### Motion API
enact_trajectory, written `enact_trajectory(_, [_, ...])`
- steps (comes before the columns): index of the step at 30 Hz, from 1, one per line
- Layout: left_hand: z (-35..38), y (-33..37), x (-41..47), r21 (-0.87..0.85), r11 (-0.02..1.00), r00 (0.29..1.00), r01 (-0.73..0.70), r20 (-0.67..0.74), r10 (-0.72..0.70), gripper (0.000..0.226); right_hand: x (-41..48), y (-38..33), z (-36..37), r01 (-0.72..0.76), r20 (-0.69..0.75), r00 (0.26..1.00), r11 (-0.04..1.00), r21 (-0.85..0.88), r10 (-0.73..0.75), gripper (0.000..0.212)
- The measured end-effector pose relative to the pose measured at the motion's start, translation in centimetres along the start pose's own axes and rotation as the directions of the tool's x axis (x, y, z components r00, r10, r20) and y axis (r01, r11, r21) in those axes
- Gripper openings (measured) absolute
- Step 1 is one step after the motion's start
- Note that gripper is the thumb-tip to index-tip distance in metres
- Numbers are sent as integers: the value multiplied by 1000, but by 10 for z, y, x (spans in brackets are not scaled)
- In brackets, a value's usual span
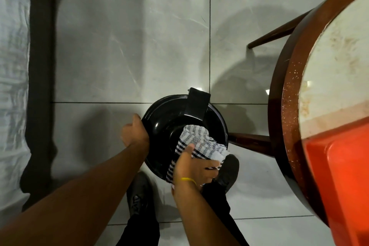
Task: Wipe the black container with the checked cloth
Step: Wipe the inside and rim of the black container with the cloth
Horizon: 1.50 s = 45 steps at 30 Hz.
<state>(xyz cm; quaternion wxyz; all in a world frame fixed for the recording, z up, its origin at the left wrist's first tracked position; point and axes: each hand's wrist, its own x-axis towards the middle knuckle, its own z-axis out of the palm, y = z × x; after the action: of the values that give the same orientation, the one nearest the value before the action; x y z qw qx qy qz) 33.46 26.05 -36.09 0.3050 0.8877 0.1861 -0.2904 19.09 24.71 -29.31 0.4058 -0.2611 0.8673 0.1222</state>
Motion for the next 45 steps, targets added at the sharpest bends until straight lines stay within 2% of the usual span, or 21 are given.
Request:
enact_trajectory(1, [0, 0, 1, 0, 1000, 1000, -3, 9, 3, 42, -3, 6, -8, 81, 7, 997, 995, -66, -81, 115])
enact_trajectory(2, [0, 0, 2, 0, 1000, 1000, -5, 12, 5, 43, -5, 17, -18, 221, -23, 973, 957, -186, -229, 115])
enact_trajectory(3, [0, 0, 3, 6, 1000, 1000, -7, 9, 7, 43, -2, 32, -29, 384, -78, 901, 867, -316, -428, 113])
enact_trajectory(4, [1, 0, 4, 12, 1000, 1000, -11, 7, 10, 44, 3, 44, -41, 517, -101, 787, 740, -429, -609, 110])
enact_trajectory(5, [2, 0, 6, 17, 1000, 1000, -18, 9, 18, 44, 9, 53, -50, 609, -80, 669, 606, -511, -739, 106])
enact_trajectory(6, [2, -1, 7, 21, 999, 999, -31, 11, 31, 44, 16, 59, -54, 659, -29, 583, 493, -568, -812, 102])
enact_trajectory(7, [1, -1, 9, 27, 999, 999, -47, 13, 47, 44, 20, 59, -55, 682, 15, 564, 455, -572, -826, 100])
enact_trajectory(10, [1, -6, 13, 45, 990, 990, -137, 48, 135, 44, 25, 41, -38, 656, 36, 684, 592, -468, -729, 99])
enact_trajectory(12, [2, -7, 12, 62, 975, 974, -212, 97, 206, 48, 25, 21, -23, 628, -38, 712, 661, -410, -701, 96])
enact_trajectory(15, [3, -6, 15, 115, 939, 942, -324, 135, 308, 52, 34, -4, -6, 593, -187, 704, 712, -376, -685, 90])
enact_trajectory(18, [2, -3, 17, 175, 900, 914, -399, 158, 374, 51, 39, -17, -2, 611, -243, 647, 682, -403, -723, 86])
enact_trajectory(21, [1, -3, 19, 206, 871, 893, -446, 174, 416, 51, 49, -30, -6, 677, -200, 548, 572, -463, -812, 87])
enact_trajectory(26, [1, -1, 20, 209, 853, 876, -479, 183, 447, 51, 66, -70, -15, 747, 5, 405, 328, -578, -914, 91])
enact_trajectory(32, [1, -5, 21, 185, 883, 900, -431, 166, 404, 51, 55, -97, 5, 762, 61, 278, 181, -621, -959, 90])
enact_trajectory(33, [2, -5, 22, 184, 890, 906, -418, 158, 393, 51, 52, -95, 11, 767, 98, 227, 116, -631, -969, 90])
enact_trajectory(37, [4, -12, 29, 120, 911, 912, -394, 174, 371, 53, 40, -67, 39, 806, 339, -69, -253, -536, -938, 87])
enact_trajectory(40, [6, -13, 27, 135, 893, 891, -429, 224, 395, 54, 48, -46, 34, 788, 417, -137, -354, -503, -898, 89])
enact_trajectory(43, [6, -8, 24, 162, 883, 887, -441, 228, 401, 56, 67, -25, 10, 714, 586, -285, -576, -398, -759, 91])
enact_trajectory(45, [5, -6, 23, 182, 878, 890, -442, 211, 405, 55, 80, -8, -7, 650, 672, -345, -683, -332, -655, 91])
